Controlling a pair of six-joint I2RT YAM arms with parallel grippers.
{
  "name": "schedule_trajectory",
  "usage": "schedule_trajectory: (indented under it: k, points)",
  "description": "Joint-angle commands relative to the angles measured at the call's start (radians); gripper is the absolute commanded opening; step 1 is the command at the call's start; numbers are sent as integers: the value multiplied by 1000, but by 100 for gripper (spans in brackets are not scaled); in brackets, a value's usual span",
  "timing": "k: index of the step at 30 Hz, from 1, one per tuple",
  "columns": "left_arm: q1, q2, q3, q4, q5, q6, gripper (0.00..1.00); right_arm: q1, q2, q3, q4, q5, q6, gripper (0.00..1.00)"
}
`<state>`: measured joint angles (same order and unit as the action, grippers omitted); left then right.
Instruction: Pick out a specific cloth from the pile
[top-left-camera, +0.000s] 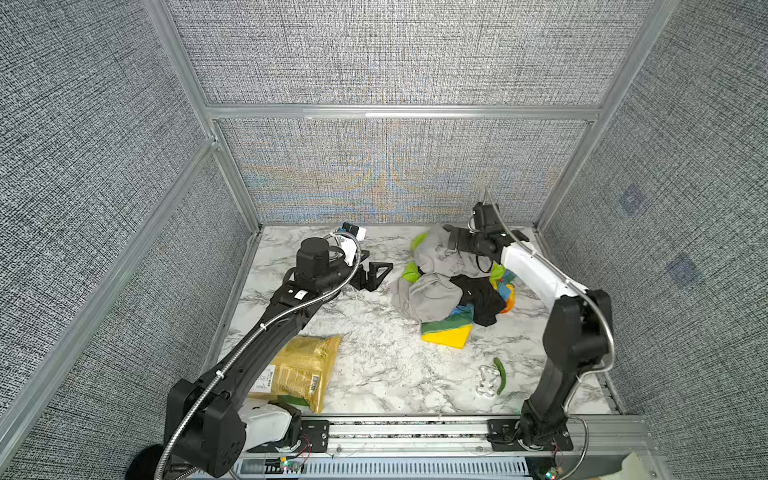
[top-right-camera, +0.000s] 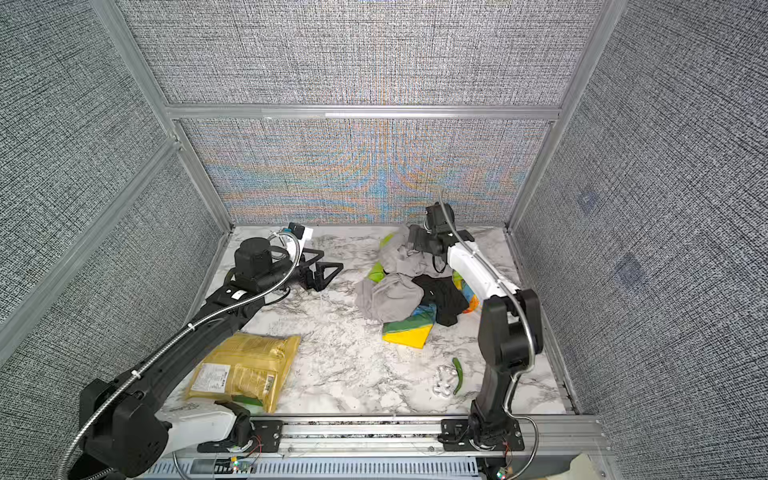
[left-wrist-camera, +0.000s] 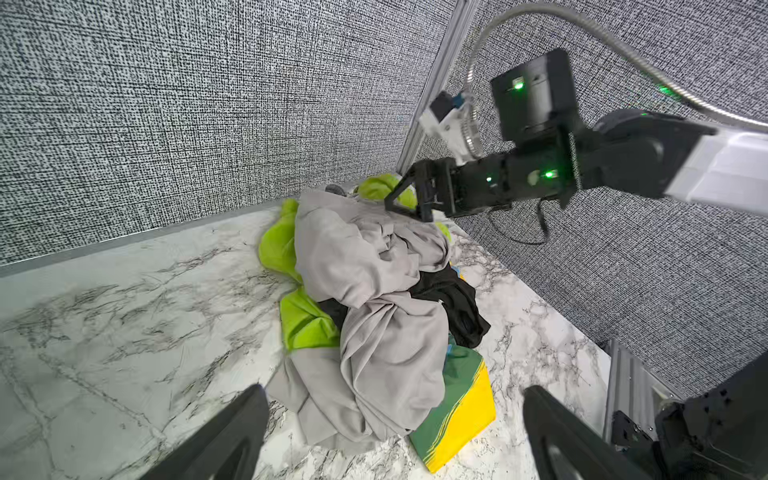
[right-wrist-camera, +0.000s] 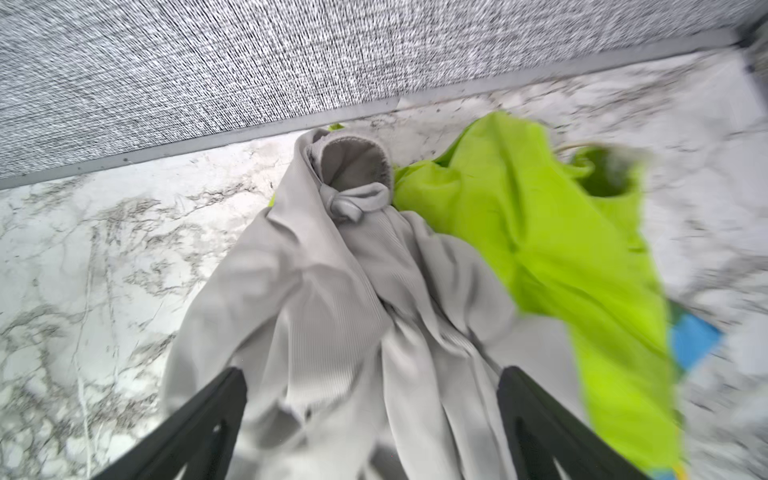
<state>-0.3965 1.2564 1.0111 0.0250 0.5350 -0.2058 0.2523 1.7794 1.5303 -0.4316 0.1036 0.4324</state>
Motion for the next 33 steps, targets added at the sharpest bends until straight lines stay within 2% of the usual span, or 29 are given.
schedule_trajectory:
  k: [1,6,10,14,24,33]
  points:
    - [-2,-8,2,20,3,2,99,-8,-115,-88,2,6,-20,99]
    - [-5,-2,1,21,3,2,99,-65,-326,-302,43,-76,25,99]
    - [-13,2,0,23,5,0,99,-102,-474,-477,77,-81,50,81]
    - [-17,5,0,22,3,0,99,-110,-548,-590,76,-91,51,76]
    - [-20,13,-2,18,-6,9,99,-113,-471,-736,171,-142,43,75]
    - [-24,23,0,12,-17,17,99,-112,-387,-752,220,-116,34,61]
